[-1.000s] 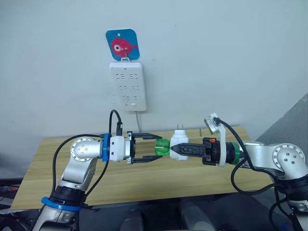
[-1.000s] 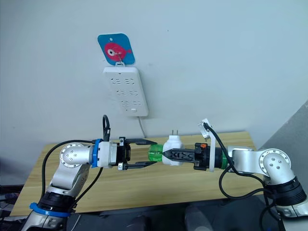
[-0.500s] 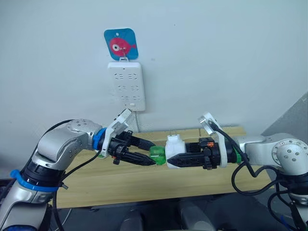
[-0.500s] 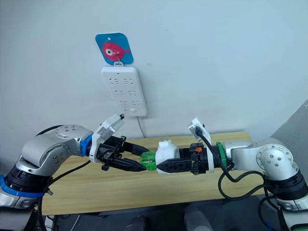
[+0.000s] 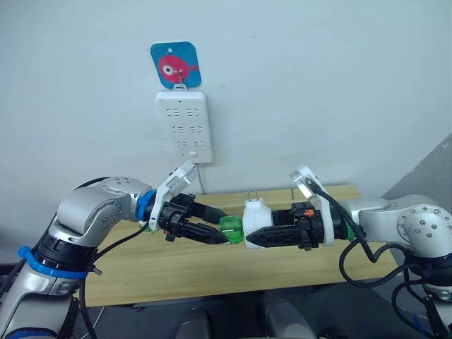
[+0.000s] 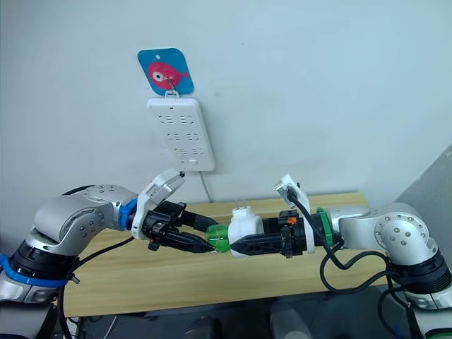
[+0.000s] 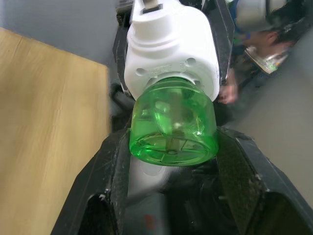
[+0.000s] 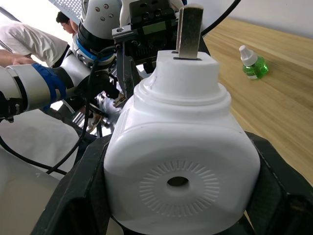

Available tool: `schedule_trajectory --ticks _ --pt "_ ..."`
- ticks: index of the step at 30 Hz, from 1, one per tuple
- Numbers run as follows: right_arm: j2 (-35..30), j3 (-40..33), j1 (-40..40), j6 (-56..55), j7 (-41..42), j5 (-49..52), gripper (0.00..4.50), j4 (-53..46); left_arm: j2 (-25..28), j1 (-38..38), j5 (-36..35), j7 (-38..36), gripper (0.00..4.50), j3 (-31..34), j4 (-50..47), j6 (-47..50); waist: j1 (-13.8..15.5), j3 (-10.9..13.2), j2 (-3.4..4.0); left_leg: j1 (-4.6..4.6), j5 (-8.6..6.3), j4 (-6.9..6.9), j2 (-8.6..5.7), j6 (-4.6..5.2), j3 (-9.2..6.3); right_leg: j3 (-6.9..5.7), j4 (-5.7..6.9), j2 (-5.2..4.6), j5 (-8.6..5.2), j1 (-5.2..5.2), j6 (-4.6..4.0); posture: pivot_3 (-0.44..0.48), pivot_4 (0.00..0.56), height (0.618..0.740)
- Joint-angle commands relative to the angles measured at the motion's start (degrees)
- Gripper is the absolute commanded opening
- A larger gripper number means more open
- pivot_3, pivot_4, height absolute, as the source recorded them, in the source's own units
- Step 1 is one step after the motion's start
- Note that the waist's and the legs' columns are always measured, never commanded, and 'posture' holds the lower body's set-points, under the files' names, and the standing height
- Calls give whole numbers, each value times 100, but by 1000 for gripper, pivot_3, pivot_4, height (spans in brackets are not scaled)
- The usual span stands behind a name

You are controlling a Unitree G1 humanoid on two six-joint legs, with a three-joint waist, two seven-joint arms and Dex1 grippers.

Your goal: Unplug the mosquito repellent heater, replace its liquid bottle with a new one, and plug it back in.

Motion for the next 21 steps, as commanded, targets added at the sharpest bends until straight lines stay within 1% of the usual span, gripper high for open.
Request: schedule_trajectory --ticks 1,2,4,5,7,8,9,10,11,12,14,17,20,21 --pt "-45 -273 107 9 -85 526 3018 69 2 387 469 332 2247 694 -285 -1015 5 1 -1 -1 0 0 0 0 1 1 1 0 0 0 -1 -140 102 740" --pt "-47 -272 107 4 -120 562 3018 76 -22 438 470 343 2247 713 -307 -1098 14 1 -1 -1 0 0 0 0 0 1 2 -1 0 0 -1 -140 102 740" --pt "-25 -243 77 5 -151 596 3018 88 -142 484 301 563 2959 774 -335 -989 43 2 -1 1 0 2 -1 0 -2 -2 6 0 0 0 -1 -129 102 740" --pt "-19 -237 68 7 -160 611 3018 89 -182 475 211 643 3190 799 -340 -904 62 2 -1 1 0 4 -1 0 -2 -3 6 1 0 2 -1 -127 101 740" --pt "-10 -243 58 19 -175 631 3018 92 -187 458 168 662 3721 828 -324 -867 82 2 -1 1 1 11 -2 0 1 -1 7 1 1 3 0 -126 101 740" --pt "-10 -251 54 29 -175 634 3018 97 -152 475 202 611 4131 849 -286 -912 90 2 -1 1 0 14 -2 0 3 1 6 1 1 4 1 -126 100 740" --pt "-9 -257 48 38 -176 634 3018 102 -114 493 221 572 4363 866 -260 -913 96 2 -1 1 0 16 -2 0 4 2 6 1 2 5 2 -126 100 740" --pt "-11 -264 46 48 -169 625 3018 103 -77 515 232 538 4498 880 -243 -900 102 2 -1 1 0 16 -3 0 6 3 6 1 2 5 2 -126 99 740" --pt "-15 -271 47 54 -168 624 3018 105 -54 536 267 520 4500 887 -230 -924 105 2 -1 1 0 16 -3 0 5 3 6 1 2 4 2 -127 99 740" --pt "-18 -278 49 57 -177 632 3018 112 -73 553 402 560 4500 892 -196 -1077 108 2 -1 0 0 15 -3 0 5 2 6 1 2 4 2 -127 99 740" --pt "-31 -293 67 64 -191 626 3018 121 -37 617 686 402 4500 836 -145 -1504 111 2 -1 0 0 12 -3 0 4 2 6 1 1 3 2 -132 98 740" --pt "-41 -320 110 59 -274 666 3018 166 -31 889 1347 -29 4500 715 -83 -2812 107 2 -1 2 0 6 -2 0 5 2 6 1 1 0 1 -133 98 740" --pt "-23 -339 147 36 -381 743 3018 203 -395 1149 1728 -43 4500 771 22 -4048 131 1 -1 0 0 4 -2 0 6 3 3 0 1 0 0 -137 98 740" --pt "-6 -343 160 19 -432 772 3018 219 -600 1226 1848 35 4500 818 102 -4545 133 1 -1 0 0 5 -2 0 7 4 3 -1 1 1 -1 -137 98 740"
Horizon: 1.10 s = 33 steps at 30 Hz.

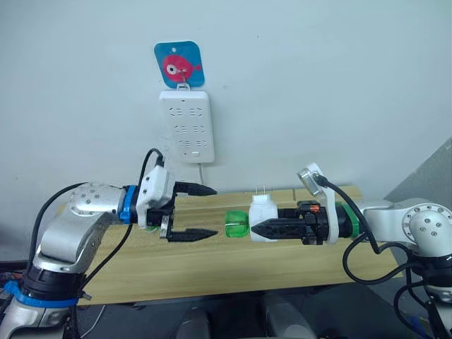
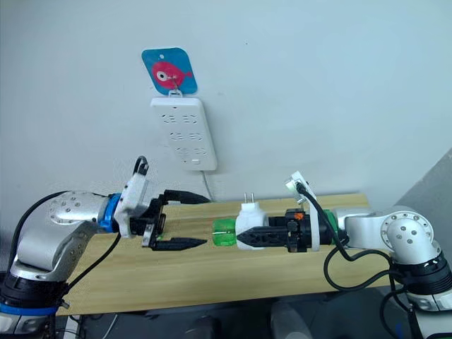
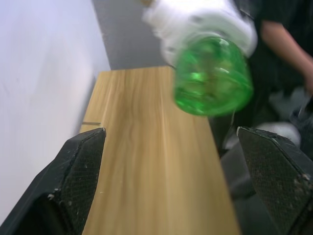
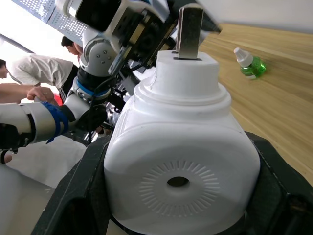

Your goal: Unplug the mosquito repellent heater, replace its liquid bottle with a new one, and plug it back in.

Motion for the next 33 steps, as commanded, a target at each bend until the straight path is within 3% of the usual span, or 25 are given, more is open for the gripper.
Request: schedule_trajectory --ticks 1,4,8,18,22,25,26,29,31,33 --pt "24 -179 15 -103 -117 333 3018 -15 -438 191 395 126 4500 100 139 -1473 4 0 0 -1 0 1 0 0 0 0 -1 0 0 1 0 -137 98 740" --pt "49 -177 46 -153 -263 453 3018 -2 -891 237 579 354 4500 124 302 -2366 8 0 -1 -2 0 8 0 0 0 1 0 0 1 4 1 -137 98 740" --pt "77 -149 49 -207 -428 592 3018 -10 -1124 223 751 406 4500 -54 488 -3014 0 -1 -1 -1 0 15 -1 0 2 4 2 0 3 5 5 -142 99 740" --pt "182 -111 12 -278 -648 715 3018 9 -1293 140 773 493 4500 -452 683 -3489 -12 -1 0 0 0 14 -1 1 0 2 5 1 3 5 5 -148 99 740" --pt "223 -97 16 -295 -694 718 3018 5 -1290 63 728 577 3619 -535 643 -3381 -15 -1 -1 0 0 15 -1 1 0 3 5 1 3 7 5 -147 99 740" --pt "248 -90 8 -295 -697 687 3018 1 -1229 49 647 598 2627 -579 538 -3211 -17 -1 -1 0 0 15 -2 1 0 3 5 1 3 7 5 -146 99 740" --pt "250 -90 6 -293 -691 676 3018 -3 -1204 32 615 606 2300 -589 476 -3134 -17 -1 0 0 0 15 -1 0 0 2 5 1 3 7 6 -146 99 740" --pt "263 -87 -8 -292 -671 617 3018 -16 -1003 -34 446 528 2250 -616 275 -2658 -19 -1 0 0 0 14 -1 1 -3 1 5 2 3 6 5 -145 101 740" --pt "235 -80 -29 -241 -559 476 3018 -85 -540 -102 99 424 2250 -669 -45 -1512 -30 0 -1 0 0 14 -1 1 -4 -1 7 3 3 6 5 -145 101 740" --pt "199 -75 -77 -185 -374 271 3018 -154 193 -488 -780 496 2250 -738 -355 692 -34 2 -2 1 0 14 0 1 -6 -1 8 4 3 6 6 -140 103 740"
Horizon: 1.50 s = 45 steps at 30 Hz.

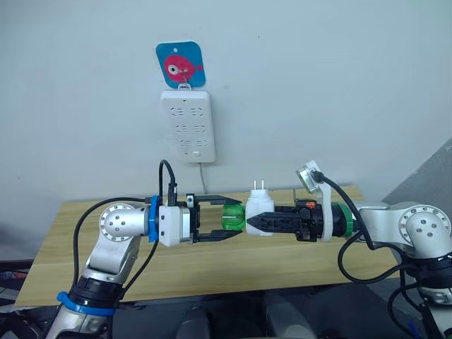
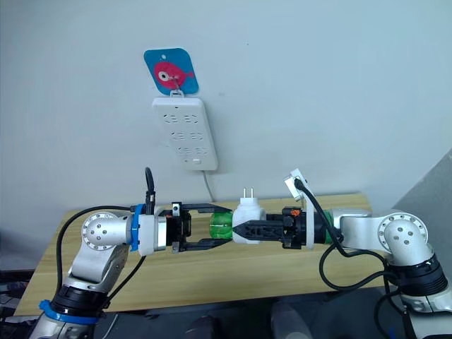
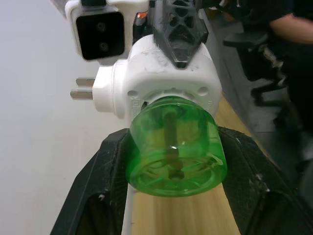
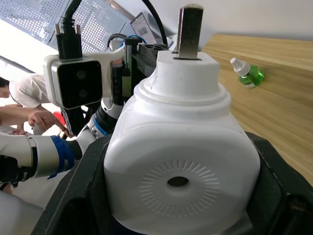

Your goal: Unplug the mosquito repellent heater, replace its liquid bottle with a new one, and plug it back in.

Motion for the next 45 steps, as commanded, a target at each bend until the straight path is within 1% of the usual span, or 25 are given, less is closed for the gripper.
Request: schedule_trajectory --ticks 1,2,3,4,5,6,8,11,13,16,17,18,20,23,25,27,30,33,36,40,43,45 --pt "-73 -108 -159 18 330 -242 3018 -196 952 -571 -1268 52 2250 -23 -552 2950 -10 3 0 -3 0 0 0 0 -8 -6 -1 1 0 -1 0 -133 103 740" --pt "-73 -96 -194 18 428 -369 3018 -218 1200 -868 -1735 54 2250 -69 -499 3907 -11 4 1 -2 0 1 0 0 -10 -9 2 2 0 0 0 -128 102 740" --pt "-73 -77 -234 16 537 -516 3018 -242 1360 -1108 -2014 15 2250 -127 -397 4558 -8 4 1 -1 0 1 0 0 -11 -10 2 2 0 0 0 -126 102 740" --pt "-120 -10 -306 16 798 -820 3018 -343 1544 -1346 -2086 -247 2250 -280 -243 4990 -11 4 2 -1 0 1 -1 0 -16 -17 2 2 -1 2 0 -126 103 740" --pt "-118 22 -356 14 944 -980 3018 -391 1649 -1605 -2139 -386 2250 -437 -42 5465 -10 6 3 0 0 1 -1 0 -17 -18 0 2 -1 3 0 -127 103 740" --pt "-111 44 -388 13 1052 -1093 3018 -413 1695 -1770 -2138 -467 2250 -543 89 5726 -12 6 3 0 0 0 -2 0 -17 -19 -1 2 -1 2 0 -130 104 740" --pt "-116 126 -501 -8 1364 -1417 3018 -504 1622 -2112 -2094 -564 2250 -730 342 6054 -10 7 6 1 0 -6 -1 0 -17 -23 -1 3 -3 1 -3 -132 103 740" --pt "-61 147 -572 -18 1585 -1654 3018 -527 1426 -2405 -2138 -505 2250 -770 567 6429 0 8 5 -3 0 -9 -1 0 -21 -27 -1 3 -6 -4 -8 -138 103 740" --pt "-7 119 -599 -25 1625 -1715 3018 -519 1390 -2386 -2185 -556 2250 -721 588 6554 -7 8 5 -4 0 -12 0 0 -24 -29 -2 3 -7 -6 -10 -145 104 740" --pt "51 70 -583 -22 1604 -1709 3018 -514 1338 -2195 -2141 -479 2250 -627 488 6478 -15 8 5 -3 0 -20 0 0 -24 -28 -1 3 -8 -8 -12 -145 104 740" --pt "66 56 -574 -12 1591 -1693 3018 -511 1241 -2137 -2155 -350 2250 -522 496 6421 -11 8 5 -3 0 -20 1 0 -25 -29 0 3 -8 -8 -13 -145 104 740" --pt "80 44 -563 -1 1570 -1670 3018 -506 1174 -2092 -2142 -302 2250 -453 499 6314 -6 8 5 -3 0 -20 1 0 -26 -30 -1 2 -8 -8 -13 -145 104 740" --pt "97 30 -554 19 1551 -1652 3018 -496 1075 -2024 -2096 -299 2971 -349 491 6120 5 8 5 -4 0 -19 1 0 -26 -29 -1 1 -8 -6 -13 -142 103 740" --pt "125 -16 -538 63 1515 -1616 3018 -469 1060 -1930 -1926 -391 3880 -285 419 5784 9 8 5 -3 0 -16 0 0 -25 -28 -1 1 -8 -5 -13 -142 103 740" --pt "134 -67 -517 94 1470 -1568 3018 -418 1104 -1778 -1584 -496 4484 -240 341 5162 5 8 5 -3 0 -15 0 0 -24 -27 -1 1 -8 -5 -13 -139 103 740" --pt "130 -108 -496 121 1442 -1535 3018 -380 1203 -1648 -1411 -735 4500 -214 262 4784 5 8 5 -2 0 -15 0 -1 -23 -26 -1 1 -8 -5 -13 -137 104 740" --pt "143 -136 -490 153 1428 -1526 3018 -371 1212 -1589 -1321 -883 4500 -193 263 4631 17 8 5 -3 0 -17 0 -1 -24 -27 -1 1 -8 -6 -13 -137 104 740" --pt "142 -233 -414 188 1296 -1370 3018 -274 1148 -1378 -1032 -620 4500 92 130 4040 19 8 5 -3 0 -16 0 -1 -22 -25 -1 0 -8 -5 -13 -137 104 740" --pt "183 -364 -343 195 1022 -1097 3018 -22 776 -819 -627 -103 4500 547 -133 2903 25 8 5 -2 0 -16 1 -1 -19 -22 -2 -2 -7 -4 -13 -134 101 740" --pt "234 -428 -346 213 791 -850 3018 138 410 -95 -21 -51 4500 731 -158 1303 18 7 5 0 0 -15 1 0 -13 -17 -1 -4 -6 -4 -15 -132 100 740" --pt "254 -446 -361 221 665 -732 3018 208 32 144 275 27 4500 840 21 73 33 7 5 -2 0 -13 1 -1 -17 -20 2 -4 -4 -3 -19 -133 98 740" --pt "254 -447 -368 219 607 -683 3018 228 -126 234 354 48 4500 882 134 -469 41 7 4 -2 0 -8 0 -1 -15 -19 1 -4 -4 -1 -18 -133 98 740"
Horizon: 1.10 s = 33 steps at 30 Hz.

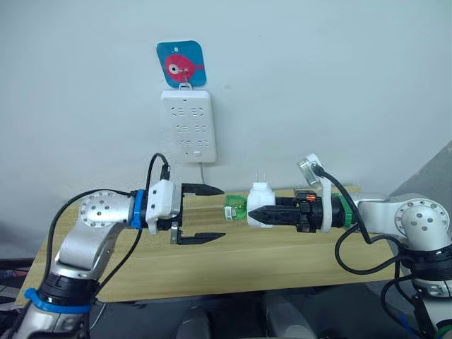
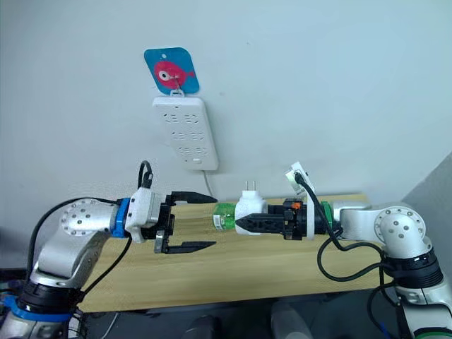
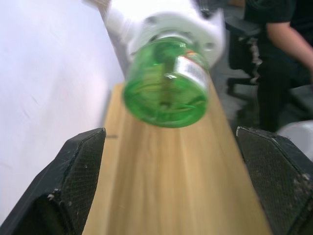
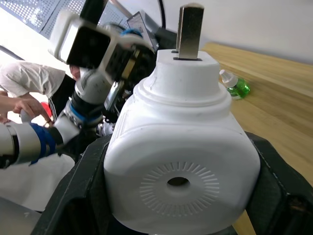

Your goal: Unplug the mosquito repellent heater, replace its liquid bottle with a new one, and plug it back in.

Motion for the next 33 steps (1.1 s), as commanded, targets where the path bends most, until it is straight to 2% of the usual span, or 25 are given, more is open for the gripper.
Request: schedule_trajectory --ticks 1,6,10,20,24,28,33 --pt "13 -171 -82 -16 -74 255 3018 -52 -217 75 202 117 4500 259 131 -1188 2 -1 0 -1 0 5 0 0 0 0 -1 0 0 2 3 -133 98 740" --pt "36 -149 -111 -19 -158 343 3018 -51 -620 -24 451 310 4500 79 566 -2069 -4 -2 -1 1 0 10 -2 0 9 9 -1 0 2 4 10 -135 95 740" --pt "26 -134 -130 -21 -190 389 3018 -66 -747 -260 516 144 4500 -170 903 -2478 -7 -3 0 0 0 11 -2 0 6 7 1 1 3 4 10 -135 95 740" --pt "27 -128 -112 -47 -286 467 3018 -131 -876 -557 456 192 4500 -427 1234 -2843 -30 -3 0 0 0 11 -2 1 4 5 1 1 6 5 7 -149 97 740" --pt "43 -115 -112 -54 -320 478 3018 -135 -884 -559 377 169 3645 -511 1182 -2801 -34 -3 0 0 0 11 -2 1 2 4 1 1 5 5 8 -147 98 740" --pt "56 -107 -115 -57 -327 468 3018 -141 -817 -544 299 152 2360 -535 1083 -2683 -33 -3 0 1 0 11 -2 1 2 4 2 1 4 5 9 -147 100 740" --pt "55 -104 -98 -53 -320 432 3018 -151 -522 -531 130 5 2274 -559 853 -2210 -36 -3 0 1 0 11 -2 1 0 3 2 1 4 5 9 -145 100 740"
